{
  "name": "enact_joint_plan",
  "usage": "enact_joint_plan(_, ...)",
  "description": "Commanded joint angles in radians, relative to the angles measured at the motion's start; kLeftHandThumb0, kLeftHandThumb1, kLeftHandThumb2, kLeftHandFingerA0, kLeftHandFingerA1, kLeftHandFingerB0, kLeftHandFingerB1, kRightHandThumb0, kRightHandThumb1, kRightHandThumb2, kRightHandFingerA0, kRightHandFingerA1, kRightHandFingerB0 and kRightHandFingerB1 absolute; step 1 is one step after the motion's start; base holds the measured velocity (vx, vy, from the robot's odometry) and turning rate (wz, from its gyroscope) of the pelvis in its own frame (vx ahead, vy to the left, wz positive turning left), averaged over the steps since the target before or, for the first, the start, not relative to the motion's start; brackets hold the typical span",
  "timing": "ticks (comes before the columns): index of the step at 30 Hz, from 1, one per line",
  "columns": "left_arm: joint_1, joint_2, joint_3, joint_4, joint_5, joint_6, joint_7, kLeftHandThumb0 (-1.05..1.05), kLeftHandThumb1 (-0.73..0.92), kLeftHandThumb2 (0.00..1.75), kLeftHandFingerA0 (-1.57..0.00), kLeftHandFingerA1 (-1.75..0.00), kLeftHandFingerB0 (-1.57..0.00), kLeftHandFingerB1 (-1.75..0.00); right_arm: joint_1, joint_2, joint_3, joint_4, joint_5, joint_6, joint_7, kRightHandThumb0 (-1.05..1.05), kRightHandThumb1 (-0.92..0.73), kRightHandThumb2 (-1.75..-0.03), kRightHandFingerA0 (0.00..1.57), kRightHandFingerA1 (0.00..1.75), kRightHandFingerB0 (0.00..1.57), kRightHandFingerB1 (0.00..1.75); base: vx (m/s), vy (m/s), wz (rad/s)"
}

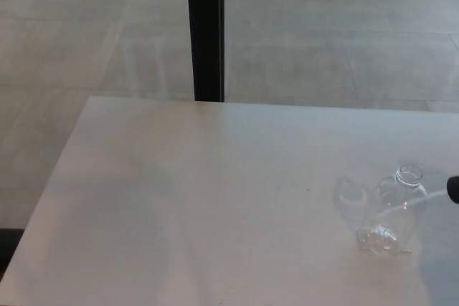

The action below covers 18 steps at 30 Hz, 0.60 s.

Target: The robot uses its right hand to grab and lift the lid of the spray bottle kept in the middle of the desk and places the lid on the right side of the bottle

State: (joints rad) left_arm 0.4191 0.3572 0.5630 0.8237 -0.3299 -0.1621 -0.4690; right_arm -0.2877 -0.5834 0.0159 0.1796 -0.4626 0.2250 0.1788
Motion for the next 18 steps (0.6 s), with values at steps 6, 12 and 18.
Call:
enact_joint_plan(6, 0.006, 0.009, -0.002, 0.005, -0.005, -0.017, -0.005, -0.92, 0.92, 0.68, -0.55, -0.47, -0.41, -0.37, -0.003, -0.001, 0.034, 0.158, -0.037, -0.011, -0.099, -0.33, -0.6, -1.02, 0.92, 1.58, 0.87, 0.99, 0.0, 0.0, 0.0)
enact_joint_plan(12, 0.003, 0.002, -0.001, 0.01, -0.006, -0.022, 0.001, -1.0, 0.74, 1.16, -0.51, -0.56, -0.33, -0.47, -0.01, -0.012, 0.07, 0.2, -0.052, 0.026, -0.068, -0.56, -0.72, -0.64, 0.72, 1.2, 0.4, 0.38, 0.0, 0.0, 0.0)
enact_joint_plan(18, 0.007, 0.0, -0.001, -0.014, -0.008, -0.003, 0.005, -1.0, 0.76, 1.16, -0.52, -0.57, -0.34, -0.48, -0.028, -0.082, 0.187, 0.179, -0.133, 0.078, 0.026, -0.94, -0.59, -0.99, 0.0, 0.21, 0.09, 0.07, 0.0, 0.0, 0.0)
